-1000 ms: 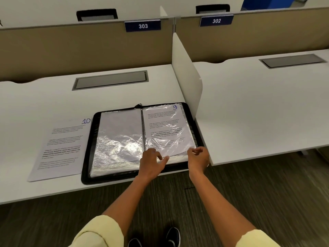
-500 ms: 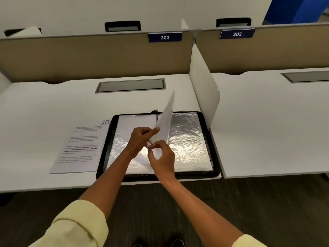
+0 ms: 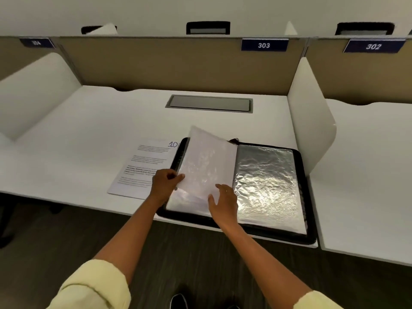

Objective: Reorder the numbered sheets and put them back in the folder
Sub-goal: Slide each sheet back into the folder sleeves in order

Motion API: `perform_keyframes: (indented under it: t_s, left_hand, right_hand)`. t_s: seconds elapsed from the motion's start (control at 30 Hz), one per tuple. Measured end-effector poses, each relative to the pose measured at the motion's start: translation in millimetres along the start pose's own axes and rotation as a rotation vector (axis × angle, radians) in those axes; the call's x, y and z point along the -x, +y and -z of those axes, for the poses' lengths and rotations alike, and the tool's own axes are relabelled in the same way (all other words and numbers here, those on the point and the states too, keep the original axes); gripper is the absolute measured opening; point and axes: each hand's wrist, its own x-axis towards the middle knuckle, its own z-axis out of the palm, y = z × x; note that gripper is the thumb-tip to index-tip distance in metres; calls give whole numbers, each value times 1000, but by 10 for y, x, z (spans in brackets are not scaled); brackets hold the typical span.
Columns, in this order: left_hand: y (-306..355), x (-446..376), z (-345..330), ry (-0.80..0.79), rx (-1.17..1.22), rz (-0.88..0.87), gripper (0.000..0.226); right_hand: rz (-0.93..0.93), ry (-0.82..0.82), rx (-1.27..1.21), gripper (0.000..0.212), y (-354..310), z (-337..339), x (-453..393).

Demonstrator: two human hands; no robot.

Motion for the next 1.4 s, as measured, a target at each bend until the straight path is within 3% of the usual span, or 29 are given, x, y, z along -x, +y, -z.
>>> perform_keyframes:
  t_s: [0.13, 0.33, 0.47, 0.67, 0.8, 0.97, 1.07, 1.4]
  left_hand:
    - [-304, -37, 75, 32, -61, 102, 12]
    - [-661, -187, 144, 60, -274, 98, 7]
    - [-869, -406, 310, 128, -336, -29, 19]
    - [-1194, -937, 731, 144, -505, -231, 45]
    - [-1442, -1213, 1024, 83, -567, -284, 66]
    - [-1784, -1478, 1310, -3, -655, -351, 82]
    - [-1907, -1587, 1396, -68, -667, -373, 89]
    - [-2168, -1723, 1418, -167, -767, -449, 74]
  right_hand:
    - [19, -96, 175, 45, 147, -106, -61]
    - [28, -26, 442, 33, 73, -187, -243]
    - [-34, 37, 535, 35, -114, -300, -467]
    - [23, 146, 384, 25, -643, -739, -812]
    - [12, 52, 367, 35, -1002, -1053, -1070]
    - [-37, -141, 437, 67, -1354, -1381, -1409]
    - [-44, -190, 500, 74, -1424, -1520, -1613]
    - [-45, -215, 544, 88, -1484, -1759, -2259]
